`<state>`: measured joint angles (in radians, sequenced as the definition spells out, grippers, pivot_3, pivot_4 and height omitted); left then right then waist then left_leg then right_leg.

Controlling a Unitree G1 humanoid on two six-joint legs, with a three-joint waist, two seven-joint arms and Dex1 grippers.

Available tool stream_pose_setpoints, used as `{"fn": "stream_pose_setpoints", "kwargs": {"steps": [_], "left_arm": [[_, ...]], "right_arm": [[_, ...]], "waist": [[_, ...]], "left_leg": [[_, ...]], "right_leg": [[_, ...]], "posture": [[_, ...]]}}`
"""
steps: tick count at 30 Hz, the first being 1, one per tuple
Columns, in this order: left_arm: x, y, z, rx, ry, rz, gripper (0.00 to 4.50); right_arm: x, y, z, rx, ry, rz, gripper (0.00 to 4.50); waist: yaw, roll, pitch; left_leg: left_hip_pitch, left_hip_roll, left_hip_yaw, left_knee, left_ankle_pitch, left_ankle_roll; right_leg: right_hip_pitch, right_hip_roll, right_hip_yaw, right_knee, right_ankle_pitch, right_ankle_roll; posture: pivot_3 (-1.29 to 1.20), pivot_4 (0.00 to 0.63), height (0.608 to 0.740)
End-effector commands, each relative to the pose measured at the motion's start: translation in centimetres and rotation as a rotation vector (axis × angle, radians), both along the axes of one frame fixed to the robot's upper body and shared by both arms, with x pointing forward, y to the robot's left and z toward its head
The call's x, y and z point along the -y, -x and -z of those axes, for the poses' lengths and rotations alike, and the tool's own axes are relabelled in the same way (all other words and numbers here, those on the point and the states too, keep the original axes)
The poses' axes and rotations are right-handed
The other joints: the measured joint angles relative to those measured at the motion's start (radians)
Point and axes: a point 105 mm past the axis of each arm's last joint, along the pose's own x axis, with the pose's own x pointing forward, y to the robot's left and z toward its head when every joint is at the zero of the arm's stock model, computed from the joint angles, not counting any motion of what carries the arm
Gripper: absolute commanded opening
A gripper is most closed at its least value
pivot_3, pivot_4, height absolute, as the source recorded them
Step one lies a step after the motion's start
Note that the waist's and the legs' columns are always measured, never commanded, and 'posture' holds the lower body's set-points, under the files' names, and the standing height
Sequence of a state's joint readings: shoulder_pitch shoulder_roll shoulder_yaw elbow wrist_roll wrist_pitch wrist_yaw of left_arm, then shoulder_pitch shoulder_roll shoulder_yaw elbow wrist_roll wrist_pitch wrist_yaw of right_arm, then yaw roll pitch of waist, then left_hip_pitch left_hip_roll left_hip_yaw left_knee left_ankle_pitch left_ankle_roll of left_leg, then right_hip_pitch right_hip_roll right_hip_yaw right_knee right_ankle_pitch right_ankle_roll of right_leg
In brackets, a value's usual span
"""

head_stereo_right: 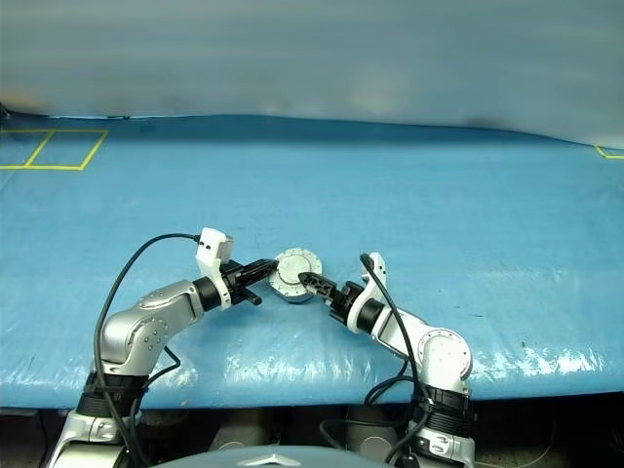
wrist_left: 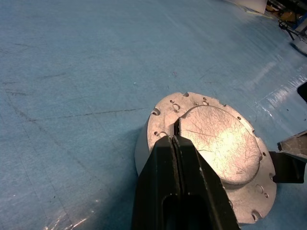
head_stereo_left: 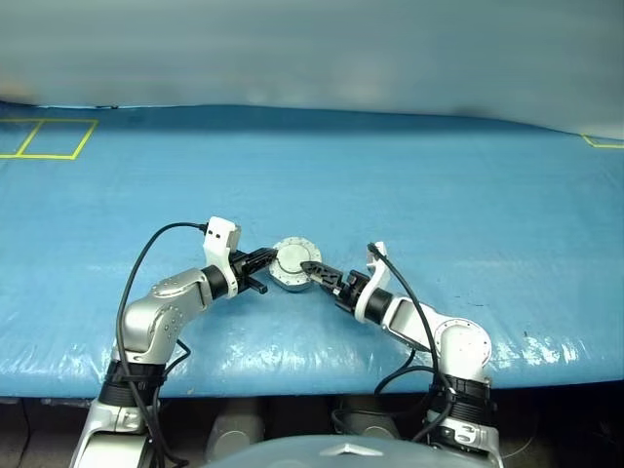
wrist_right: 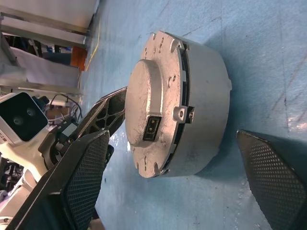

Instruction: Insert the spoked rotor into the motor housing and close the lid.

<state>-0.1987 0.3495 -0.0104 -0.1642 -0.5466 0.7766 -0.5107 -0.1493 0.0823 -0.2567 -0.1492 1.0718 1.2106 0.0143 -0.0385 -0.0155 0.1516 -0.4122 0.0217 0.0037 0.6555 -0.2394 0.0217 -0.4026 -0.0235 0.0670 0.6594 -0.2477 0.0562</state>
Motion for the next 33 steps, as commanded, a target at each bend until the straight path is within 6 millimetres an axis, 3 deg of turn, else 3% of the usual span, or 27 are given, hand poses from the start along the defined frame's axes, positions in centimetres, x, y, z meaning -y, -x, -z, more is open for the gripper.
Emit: {"fn": "stream_pose_setpoints", "kwargs": {"steps": [1,2,5,14,24,27,33], "left_arm": [[0.5,0.4,0.4,-0.013,-0.009,0.016,0.00],[0.5,0.4,0.4,-0.013,-0.009,0.016,0.00],[0.5,0.4,0.5,-0.015,-0.012,0.012,0.00],[0.2,0.5,0.6,-0.021,-0.014,0.001,0.00],[0.5,0.9,-0.1,-0.013,0.053,0.007,0.00],[0.2,0.9,-1.2,0.005,0.118,-0.023,0.57],[-1.5,1.1,-3.6,0.054,0.270,-0.149,2.49]], "right_arm": [[-4.1,0.9,-1.0,-0.039,-0.161,-0.042,4.45],[-4.1,0.9,-1.0,-0.040,-0.166,-0.043,4.45],[-4.2,1.0,-1.1,-0.046,-0.174,-0.046,3.89],[-3.9,1.2,-1.0,-0.056,-0.170,-0.055,1.16],[-3.6,1.2,-1.0,-0.056,-0.170,-0.037,1.15],[-3.5,1.3,-1.4,-0.042,-0.187,-0.040,1.15],[-3.2,1.2,-3.4,0.028,-0.258,-0.040,1.15]], "waist": [[0.000,0.000,0.000],[0.000,0.000,0.000],[0.000,0.000,0.000],[0.001,0.000,0.000],[-0.001,0.000,0.000],[-0.001,0.000,0.000],[0.000,0.000,0.001]], "left_leg": [[0.000,0.000,0.000,0.000,0.000,0.000],[0.000,0.000,0.000,0.000,0.000,0.000],[0.000,0.000,0.000,0.000,0.000,0.000],[-0.003,0.000,0.000,-0.001,0.000,0.000],[-0.003,0.000,0.001,-0.001,0.000,0.000],[-0.005,0.000,0.001,-0.001,0.000,0.000],[-0.012,0.000,-0.001,-0.001,0.000,0.000]], "right_leg": [[0.000,0.000,0.000,0.000,0.000,0.000],[0.000,0.000,0.000,0.000,0.000,0.000],[0.000,0.000,0.000,0.000,0.000,0.000],[-0.004,0.000,0.000,0.000,0.000,0.000],[-0.004,0.000,0.001,0.000,0.000,0.000],[-0.006,0.000,0.001,0.000,0.000,0.000],[-0.012,0.000,-0.001,-0.001,0.003,0.004]], "posture": [[0.00,0.150,0.740],[0.00,0.150,0.740],[0.00,0.150,0.740],[0.00,0.150,0.740],[0.00,0.150,0.740],[0.00,0.150,0.740],[0.00,0.150,0.740]]}}
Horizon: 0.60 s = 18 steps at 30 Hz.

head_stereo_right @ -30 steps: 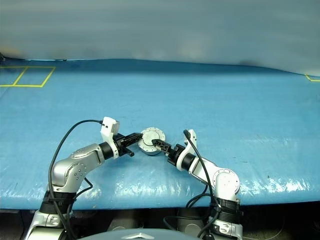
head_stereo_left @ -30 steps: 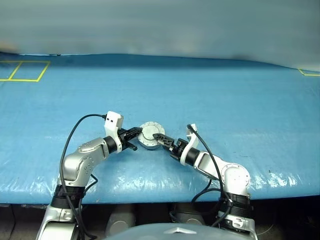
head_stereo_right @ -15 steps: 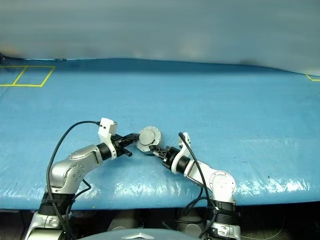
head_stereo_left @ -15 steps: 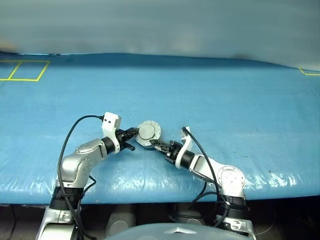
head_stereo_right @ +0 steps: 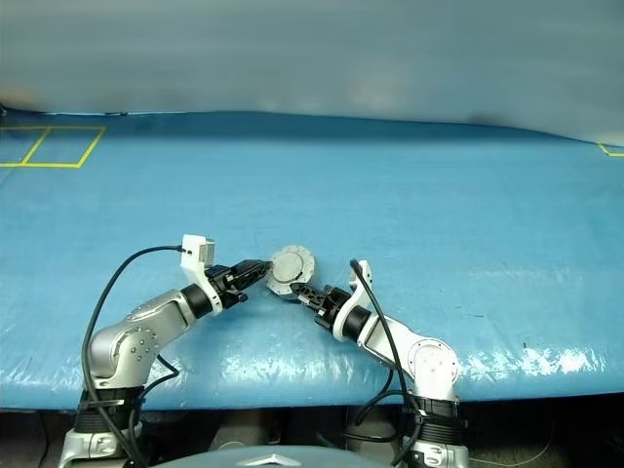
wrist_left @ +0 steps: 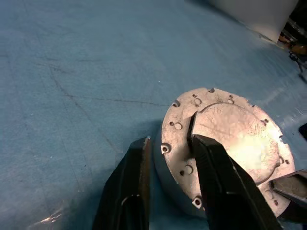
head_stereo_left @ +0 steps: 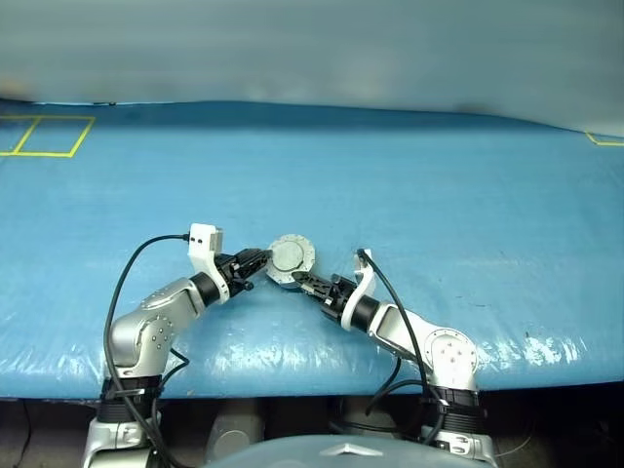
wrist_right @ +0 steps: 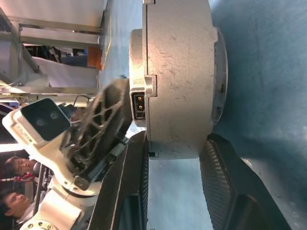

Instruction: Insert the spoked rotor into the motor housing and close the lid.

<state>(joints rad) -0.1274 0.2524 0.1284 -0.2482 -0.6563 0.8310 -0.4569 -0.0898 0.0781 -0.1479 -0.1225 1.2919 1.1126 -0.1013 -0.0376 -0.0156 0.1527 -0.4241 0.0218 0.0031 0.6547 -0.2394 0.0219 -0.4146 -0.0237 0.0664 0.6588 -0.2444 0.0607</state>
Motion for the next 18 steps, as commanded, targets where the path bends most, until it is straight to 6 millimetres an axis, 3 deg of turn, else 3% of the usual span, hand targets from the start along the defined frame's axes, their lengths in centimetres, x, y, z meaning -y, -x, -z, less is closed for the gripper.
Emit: {"fn": "stream_pose_setpoints", "kwargs": {"steps": [1,6,11,18], "left_arm": [[-1.1,0.4,-2.8,0.076,0.114,-0.084,2.91],[-2.8,1.5,-3.1,0.038,0.320,-0.228,4.49],[-2.8,3.2,-2.3,-0.067,0.567,-0.318,4.50],[-0.5,4.8,-2.2,-0.150,0.812,-0.288,4.50]], "right_arm": [[-1.0,-0.1,-3.6,0.108,-0.142,-0.008,1.15],[-0.4,-1.3,-4.9,0.159,-0.148,0.028,1.15],[0.2,-2.4,-6.3,0.207,-0.165,0.058,1.15],[-1.0,-2.2,-8.5,0.265,-0.206,-0.001,1.15]], "waist": [[-0.003,0.000,0.000],[-0.005,0.000,0.000],[-0.002,0.000,0.001],[-0.002,0.000,0.001]], "left_leg": [[-0.001,0.000,0.000,0.000,0.000,0.000],[-0.004,0.000,-0.001,0.000,0.000,0.000],[-0.005,0.000,-0.001,0.002,-0.001,0.001],[-0.005,0.000,-0.003,0.005,-0.001,0.001]], "right_leg": [[-0.001,0.000,0.000,0.000,0.000,0.000],[-0.003,0.000,-0.001,0.000,0.000,0.001],[-0.002,0.000,-0.001,-0.001,0.001,0.002],[-0.002,0.002,-0.001,0.000,0.001,0.002]], "posture": [[0.00,0.150,0.740],[0.00,0.150,0.740],[0.00,0.150,0.740],[0.00,0.150,0.740]]}}
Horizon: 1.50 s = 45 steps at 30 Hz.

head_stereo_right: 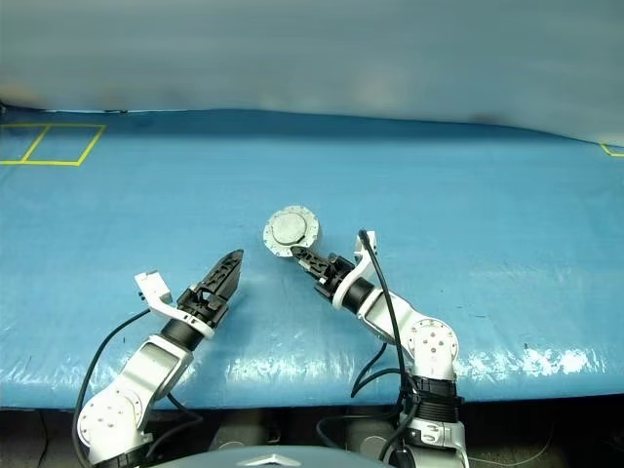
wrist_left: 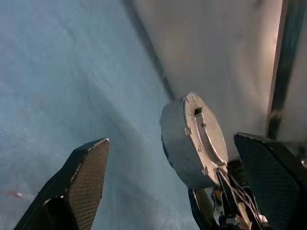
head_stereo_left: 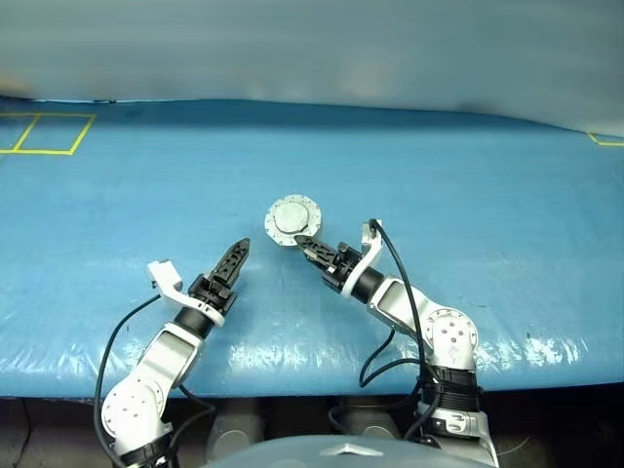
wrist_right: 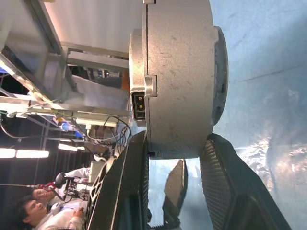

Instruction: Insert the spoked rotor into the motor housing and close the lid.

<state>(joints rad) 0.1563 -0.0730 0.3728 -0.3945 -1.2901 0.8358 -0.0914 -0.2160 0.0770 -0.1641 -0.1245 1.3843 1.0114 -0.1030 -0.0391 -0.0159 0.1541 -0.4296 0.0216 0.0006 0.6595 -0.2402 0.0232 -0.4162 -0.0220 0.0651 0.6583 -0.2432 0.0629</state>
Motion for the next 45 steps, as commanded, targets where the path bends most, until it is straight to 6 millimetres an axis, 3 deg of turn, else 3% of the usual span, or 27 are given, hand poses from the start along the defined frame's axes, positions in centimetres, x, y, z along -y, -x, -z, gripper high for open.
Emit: {"fn": "stream_pose_setpoints", "kwargs": {"steps": [1,9,28,31,35,38,45], "left_arm": [[1.6,0.6,-2.3,0.090,0.125,0.024,4.50],[2.8,0.7,-2.3,0.069,0.250,0.049,4.50],[3.8,-0.6,-3.1,0.081,0.399,0.073,4.50],[3.8,-0.6,-3.0,0.068,0.408,0.077,3.89],[3.7,-0.6,-3.0,0.067,0.402,0.077,2.60],[3.5,-0.6,-3.0,0.067,0.395,0.071,2.44],[2.4,-1.5,-3.0,0.053,0.330,0.021,2.44]], "right_arm": [[-1.3,0.8,-3.8,0.126,-0.089,-0.068,1.15],[-2.2,2.0,-4.4,0.132,-0.114,-0.123,1.15],[-3.2,4.6,-3.7,0.070,-0.126,-0.220,1.15],[-3.1,4.7,-3.6,0.073,-0.114,-0.228,1.15],[-2.8,4.4,-3.3,0.160,-0.011,-0.201,1.15],[-2.4,4.1,-3.0,0.213,0.047,-0.180,1.15],[-1.1,3.2,-2.0,0.458,0.386,-0.120,3.53]], "waist": [[0.000,0.000,0.000],[0.000,0.000,0.000],[0.000,0.000,0.000],[0.000,0.000,0.000],[0.001,0.000,0.000],[0.001,0.000,0.000],[0.003,0.000,0.000]], "left_leg": [[0.000,0.000,0.000,0.000,0.000,0.000],[0.000,0.000,0.000,0.001,0.000,0.000],[0.000,-0.001,-0.001,0.003,0.000,0.000],[0.000,-0.001,-0.001,0.003,0.000,0.000],[0.000,-0.001,-0.001,0.003,0.000,0.000],[0.000,-0.001,-0.001,0.003,0.000,0.000],[0.000,-0.001,-0.002,0.004,0.000,0.000]], "right_leg": [[0.000,0.000,0.000,0.000,0.000,0.000],[0.000,0.000,0.001,0.000,0.000,0.000],[0.001,0.001,0.001,0.000,-0.002,-0.004],[0.002,0.001,0.001,0.000,-0.002,-0.004],[0.002,0.002,0.001,0.000,-0.002,-0.003],[0.002,0.002,0.001,0.000,-0.002,-0.003],[0.002,0.002,0.001,0.000,-0.002,-0.003]], "posture": [[0.00,0.150,0.740],[0.00,0.150,0.740],[0.00,0.150,0.740],[0.00,0.150,0.740],[0.00,0.150,0.740],[0.00,0.150,0.740],[0.00,0.150,0.740]]}}
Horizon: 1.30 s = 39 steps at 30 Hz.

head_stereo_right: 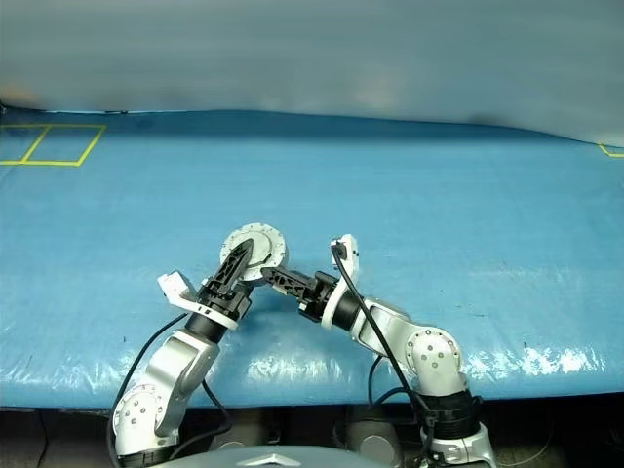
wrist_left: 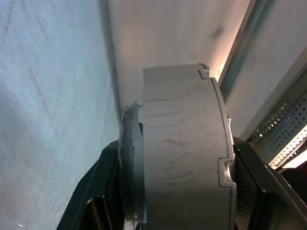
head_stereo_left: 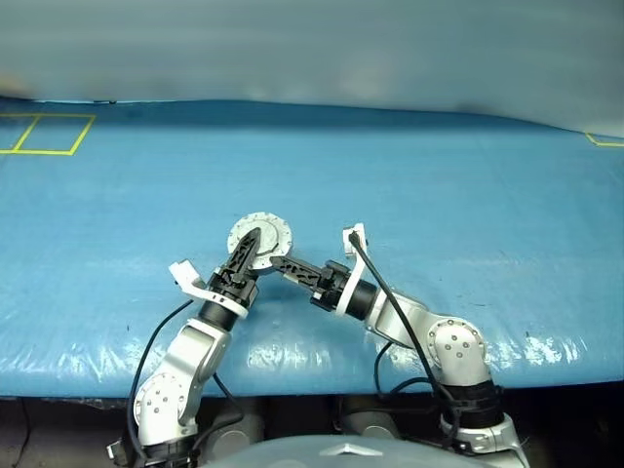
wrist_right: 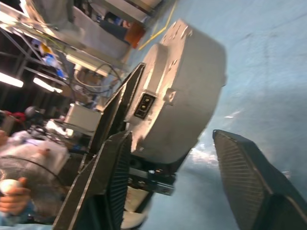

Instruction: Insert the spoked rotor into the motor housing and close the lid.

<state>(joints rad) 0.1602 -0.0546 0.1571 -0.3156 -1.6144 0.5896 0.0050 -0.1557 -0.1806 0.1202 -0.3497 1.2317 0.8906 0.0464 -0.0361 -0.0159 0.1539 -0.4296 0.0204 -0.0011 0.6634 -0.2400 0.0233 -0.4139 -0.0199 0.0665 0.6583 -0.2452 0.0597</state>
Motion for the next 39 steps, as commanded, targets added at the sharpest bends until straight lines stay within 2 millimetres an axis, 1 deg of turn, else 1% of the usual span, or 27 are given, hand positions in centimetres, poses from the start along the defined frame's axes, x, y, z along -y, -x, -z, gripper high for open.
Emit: {"fn": "stream_pose_setpoints", "kwargs": {"steps": [1,3,5,7,9,13,18,22,24,28,33,36,38,39], "left_arm": [[-0.4,-0.9,-1.9,0.067,-0.025,-0.013,2.44],[-1.0,-1.7,-2.0,0.072,-0.062,-0.030,2.44],[-1.7,-2.7,-2.2,0.079,-0.104,-0.047,2.44],[-2.4,-3.6,-2.4,0.083,-0.141,-0.058,2.44],[-3.1,-4.9,-2.5,0.082,-0.179,-0.071,2.44],[-4.6,-8.2,-2.7,0.067,-0.242,-0.099,2.44],[-5.6,-13.1,-4.4,0.069,-0.320,-0.140,2.44],[-5.8,-15.5,-4.9,0.058,-0.352,-0.164,2.44],[-5.6,-16.4,-5.0,0.058,-0.369,-0.163,2.44],[-4.7,-18.3,-5.0,0.041,-0.403,-0.148,2.44],[-4.2,-19.5,-4.4,-0.012,-0.422,-0.158,2.44],[-3.9,-19.8,-4.0,-0.039,-0.441,-0.162,2.44],[-3.9,-19.9,-3.3,-0.076,-0.467,-0.167,2.44],[-4.0,-19.9,-3.0,-0.091,-0.477,-0.167,2.79]], "right_arm": [[0.0,0.1,-1.1,0.253,0.164,-0.004,3.90],[-0.1,0.7,-0.8,0.403,0.273,-0.037,4.50],[0.0,1.0,-0.4,0.476,0.314,-0.042,4.50],[0.1,1.1,-0.1,0.501,0.323,-0.031,4.50],[0.2,1.1,0.4,0.507,0.332,-0.026,4.50],[0.5,1.0,1.3,0.539,0.399,-0.005,4.50],[2.0,0.0,2.5,0.626,0.556,0.104,4.50],[2.8,-0.6,2.6,0.688,0.606,0.210,4.50],[3.1,-0.6,2.9,0.705,0.628,0.233,4.50],[3.4,-0.5,3.5,0.695,0.646,0.271,4.50],[3.3,-0.3,3.7,0.690,0.652,0.286,4.50],[3.3,-0.3,3.7,0.684,0.653,0.295,4.50],[3.3,-0.3,3.8,0.681,0.657,0.298,4.50],[3.3,-0.3,3.8,0.679,0.659,0.298,4.50]], "waist": [[0.001,0.000,0.000],[0.003,0.000,0.000],[0.007,-0.001,0.000],[0.006,-0.001,0.000],[0.009,-0.001,0.000],[0.014,-0.001,0.000],[0.023,-0.003,0.001],[0.023,-0.004,0.001],[0.022,-0.004,0.002],[0.022,-0.006,0.003],[0.017,-0.010,0.005],[0.014,-0.010,0.005],[0.014,-0.010,0.005],[0.014,-0.010,0.005]], "left_leg": [[0.000,0.000,0.000,0.000,0.000,0.000],[0.000,-0.001,0.000,0.000,0.000,0.000],[0.000,-0.005,0.000,0.000,0.000,-0.001],[0.001,-0.005,-0.001,0.000,0.001,-0.001],[0.001,-0.005,-0.002,0.000,0.001,-0.002],[0.000,-0.007,-0.002,0.001,0.002,-0.001],[0.000,-0.009,-0.003,0.001,0.003,-0.001],[-0.001,-0.010,-0.003,0.000,0.004,-0.001],[-0.001,-0.010,-0.003,-0.001,0.006,-0.006],[-0.002,-0.011,-0.002,-0.002,0.006,-0.006],[-0.002,-0.010,-0.003,-0.002,0.006,-0.006],[-0.002,-0.010,-0.004,-0.002,0.006,-0.006],[-0.002,-0.010,-0.004,-0.002,0.006,-0.006],[-0.002,-0.011,-0.004,-0.002,0.006,-0.006]], "right_leg": [[0.000,0.000,0.000,0.000,0.000,0.000],[0.000,0.000,0.000,0.000,0.000,0.000],[0.000,0.000,0.000,0.000,0.000,0.001],[0.000,0.001,-0.001,0.001,0.002,0.004],[0.000,0.001,0.000,0.001,0.003,0.005],[0.001,0.000,0.000,0.001,0.003,0.006],[0.001,0.000,-0.001,0.001,0.004,0.007],[0.001,-0.002,-0.002,0.000,0.005,0.008],[0.000,-0.002,-0.002,0.000,0.005,0.008],[0.000,-0.002,-0.003,0.000,0.005,0.008],[0.000,-0.002,-0.003,0.001,0.005,0.008],[0.000,-0.003,-0.003,0.001,0.005,0.008],[-0.001,-0.003,-0.003,0.001,0.005,0.008],[-0.001,-0.003,-0.003,0.001,0.005,0.008]], "posture": [[0.00,0.150,0.740],[0.00,0.150,0.740],[0.00,0.150,0.740],[0.00,0.150,0.740],[0.00,0.150,0.740],[0.00,0.150,0.740],[0.00,0.150,0.740],[0.00,0.150,0.740],[0.00,0.150,0.740],[0.00,0.150,0.740],[0.00,0.150,0.740],[0.00,0.150,0.740],[0.00,0.150,0.740],[0.00,0.150,0.740]]}}
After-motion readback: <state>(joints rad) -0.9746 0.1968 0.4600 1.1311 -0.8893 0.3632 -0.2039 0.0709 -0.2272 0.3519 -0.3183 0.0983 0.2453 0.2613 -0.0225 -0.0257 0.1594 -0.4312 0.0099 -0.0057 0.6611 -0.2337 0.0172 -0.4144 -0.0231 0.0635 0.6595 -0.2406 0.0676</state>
